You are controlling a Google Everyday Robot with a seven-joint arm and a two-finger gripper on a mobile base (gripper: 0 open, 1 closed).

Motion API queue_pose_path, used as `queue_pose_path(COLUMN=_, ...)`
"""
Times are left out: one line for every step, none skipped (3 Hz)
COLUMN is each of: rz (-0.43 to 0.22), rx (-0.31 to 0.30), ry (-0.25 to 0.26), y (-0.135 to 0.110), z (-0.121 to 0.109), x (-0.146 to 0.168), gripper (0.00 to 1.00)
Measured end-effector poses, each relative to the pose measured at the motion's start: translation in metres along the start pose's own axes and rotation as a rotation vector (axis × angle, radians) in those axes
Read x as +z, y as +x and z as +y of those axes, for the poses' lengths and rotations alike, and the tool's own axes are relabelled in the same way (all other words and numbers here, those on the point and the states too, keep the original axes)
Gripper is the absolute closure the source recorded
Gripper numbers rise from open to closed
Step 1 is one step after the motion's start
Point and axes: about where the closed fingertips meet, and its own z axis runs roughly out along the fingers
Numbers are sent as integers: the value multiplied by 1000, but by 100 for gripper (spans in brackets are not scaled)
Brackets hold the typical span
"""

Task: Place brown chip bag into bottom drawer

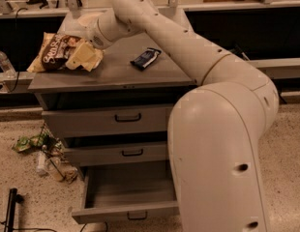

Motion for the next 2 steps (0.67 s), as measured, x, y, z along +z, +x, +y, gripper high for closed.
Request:
queue_pose_path(rz=-1, rx=-10, ry=-47, y=2, z=7, x=15, gripper=44)
queue_pose_path(rz=0, rx=-21, ry=-80, y=2, z=14, x=22, gripper=67)
